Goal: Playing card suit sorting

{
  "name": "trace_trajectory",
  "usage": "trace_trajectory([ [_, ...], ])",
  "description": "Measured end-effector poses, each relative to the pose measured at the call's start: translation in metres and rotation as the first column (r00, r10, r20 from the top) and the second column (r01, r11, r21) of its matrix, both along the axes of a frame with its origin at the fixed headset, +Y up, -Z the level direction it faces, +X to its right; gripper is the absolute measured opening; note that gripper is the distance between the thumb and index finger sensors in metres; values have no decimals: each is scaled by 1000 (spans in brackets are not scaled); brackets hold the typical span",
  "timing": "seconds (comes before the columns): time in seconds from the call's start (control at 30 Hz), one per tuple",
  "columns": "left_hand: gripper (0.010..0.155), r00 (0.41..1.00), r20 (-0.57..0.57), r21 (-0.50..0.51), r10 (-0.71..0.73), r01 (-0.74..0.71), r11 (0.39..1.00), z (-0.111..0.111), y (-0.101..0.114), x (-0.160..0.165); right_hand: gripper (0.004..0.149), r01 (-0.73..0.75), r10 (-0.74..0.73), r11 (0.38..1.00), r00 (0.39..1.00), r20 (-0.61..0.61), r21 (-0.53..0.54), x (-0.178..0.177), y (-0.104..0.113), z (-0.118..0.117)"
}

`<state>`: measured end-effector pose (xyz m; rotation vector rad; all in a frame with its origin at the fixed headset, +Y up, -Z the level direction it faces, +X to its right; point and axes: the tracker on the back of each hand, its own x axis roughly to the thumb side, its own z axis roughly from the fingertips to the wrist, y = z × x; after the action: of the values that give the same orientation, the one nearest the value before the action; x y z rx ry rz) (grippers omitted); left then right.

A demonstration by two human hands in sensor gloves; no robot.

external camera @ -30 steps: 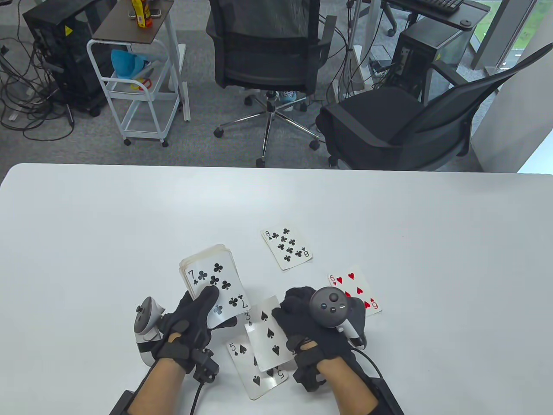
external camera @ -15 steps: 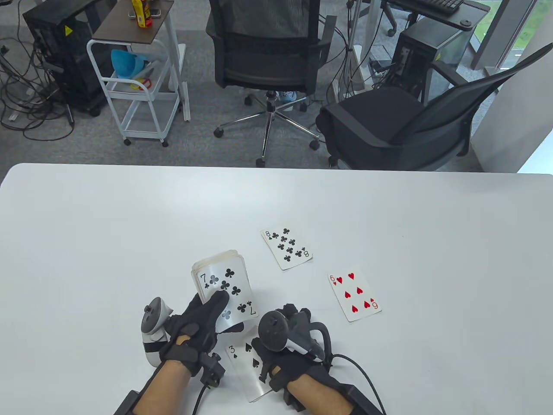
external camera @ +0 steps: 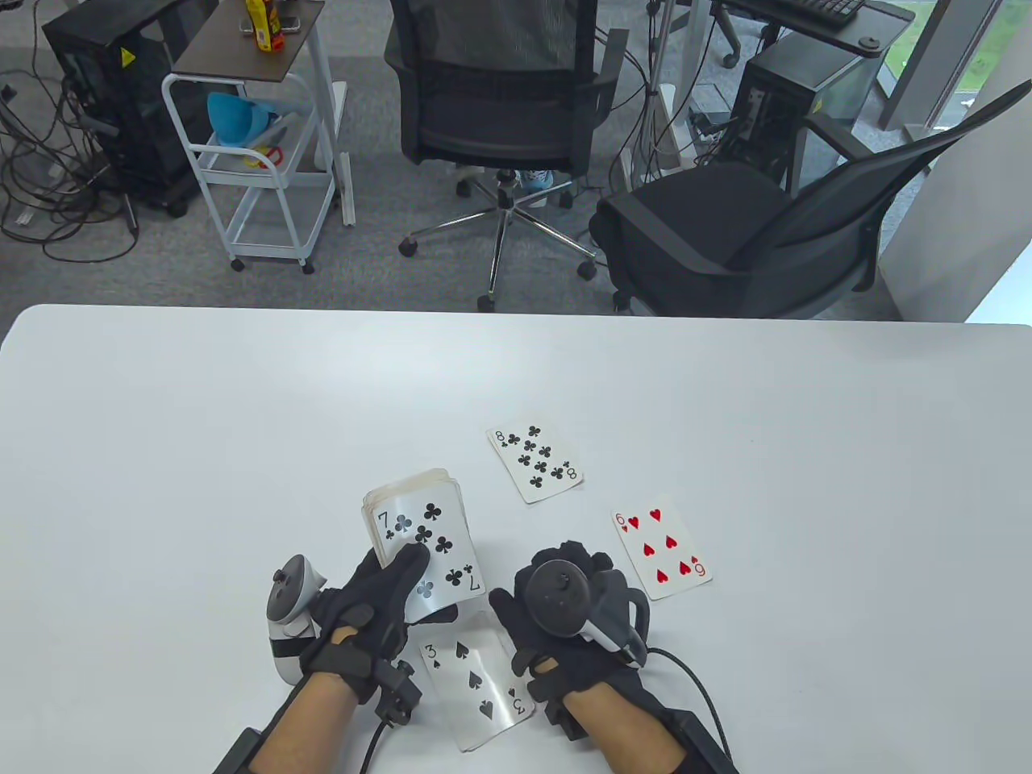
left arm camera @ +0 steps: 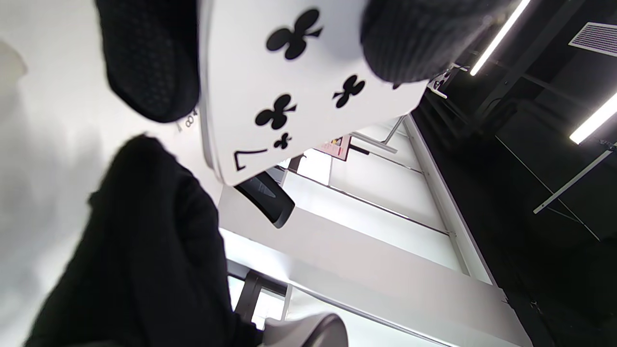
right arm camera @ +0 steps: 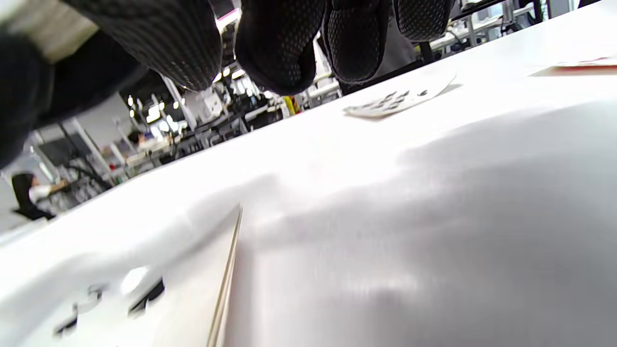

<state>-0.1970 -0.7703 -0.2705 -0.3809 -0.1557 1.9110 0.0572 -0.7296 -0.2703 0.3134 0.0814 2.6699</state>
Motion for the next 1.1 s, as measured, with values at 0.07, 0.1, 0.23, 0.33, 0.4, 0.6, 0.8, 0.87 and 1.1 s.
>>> trace_trajectory([
  [0.07,62,1000,10,1,-3,3,1000,0,0,1,46,31,-32,998,999,16,60,5,5,0],
  [0.1,62,1000,13,4,-8,8,1000,0,0,2,46,55,-57,995,998,20,86,8,8,0],
  [0.23,62,999,35,11,-31,30,999,0,1,3,49,239,-250,936,968,8,258,15,21,6],
  [0.33,62,998,47,9,-50,50,999,0,0,5,51,354,-363,895,932,-18,270,18,24,8],
  [0.4,62,997,58,7,-60,60,998,0,0,6,53,389,-394,882,919,-36,265,17,22,9],
  [0.6,63,994,75,14,-76,75,997,1,0,10,58,375,-362,906,927,-99,197,7,15,9],
  [0.8,63,998,23,14,-66,66,998,1,-1,8,63,281,-262,944,957,-125,172,-10,9,15],
  [0.87,62,997,16,15,-70,70,997,1,-2,7,63,274,-253,947,958,-137,169,-14,7,16],
  [1.1,63,1000,4,-30,-16,16,999,1,-9,8,47,380,-360,899,924,-128,219,-13,8,18],
])
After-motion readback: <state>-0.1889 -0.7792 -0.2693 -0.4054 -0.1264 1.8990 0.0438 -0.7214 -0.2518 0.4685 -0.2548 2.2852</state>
